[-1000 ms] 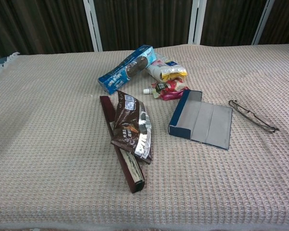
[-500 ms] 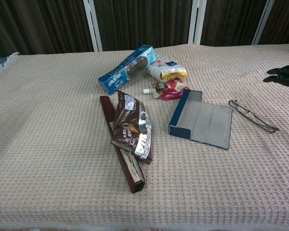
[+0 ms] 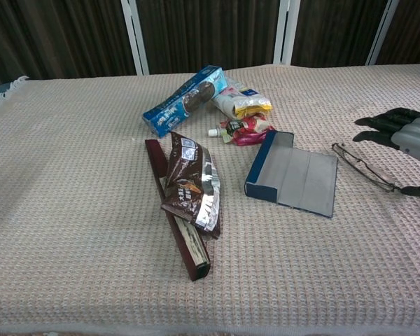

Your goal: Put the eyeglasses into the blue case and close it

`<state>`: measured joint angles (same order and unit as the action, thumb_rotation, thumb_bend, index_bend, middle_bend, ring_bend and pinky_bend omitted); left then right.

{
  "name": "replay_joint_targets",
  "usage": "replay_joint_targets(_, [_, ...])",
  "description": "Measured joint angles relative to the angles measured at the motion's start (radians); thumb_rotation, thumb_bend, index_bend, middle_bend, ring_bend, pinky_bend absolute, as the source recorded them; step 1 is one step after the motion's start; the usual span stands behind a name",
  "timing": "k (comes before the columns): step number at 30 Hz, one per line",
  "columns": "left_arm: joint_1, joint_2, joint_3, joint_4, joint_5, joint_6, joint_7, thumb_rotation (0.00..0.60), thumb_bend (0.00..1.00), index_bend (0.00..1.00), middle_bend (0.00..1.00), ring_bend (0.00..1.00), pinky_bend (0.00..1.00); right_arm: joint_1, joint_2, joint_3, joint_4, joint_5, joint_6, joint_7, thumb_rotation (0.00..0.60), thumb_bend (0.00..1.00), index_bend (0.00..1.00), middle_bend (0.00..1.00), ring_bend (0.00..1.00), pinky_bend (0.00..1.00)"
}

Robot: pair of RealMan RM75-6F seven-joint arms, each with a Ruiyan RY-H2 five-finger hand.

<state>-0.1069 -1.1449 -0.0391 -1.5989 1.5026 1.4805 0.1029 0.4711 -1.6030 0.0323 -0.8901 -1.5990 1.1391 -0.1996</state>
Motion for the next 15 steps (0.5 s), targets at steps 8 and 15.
replay_joint_targets(8, [-0.001, 0.003, -0.002, 0.0, -0.003, 0.0, -0.006, 0.6, 0.41, 0.0, 0.0, 0.0, 0.08, 0.014, -0.015, -0.001, -0.014, 0.005, 0.001, -0.02, 0.6, 0.4, 0.3, 0.0, 0.0, 0.0])
replay_joint_targets(15, [0.004, 0.006, -0.004, 0.0, -0.005, 0.009, -0.013, 0.6, 0.41, 0.0, 0.0, 0.0, 0.08, 0.041, -0.047, 0.014, -0.02, 0.018, -0.013, -0.031, 0.6, 0.4, 0.32, 0.0, 0.0, 0.0])
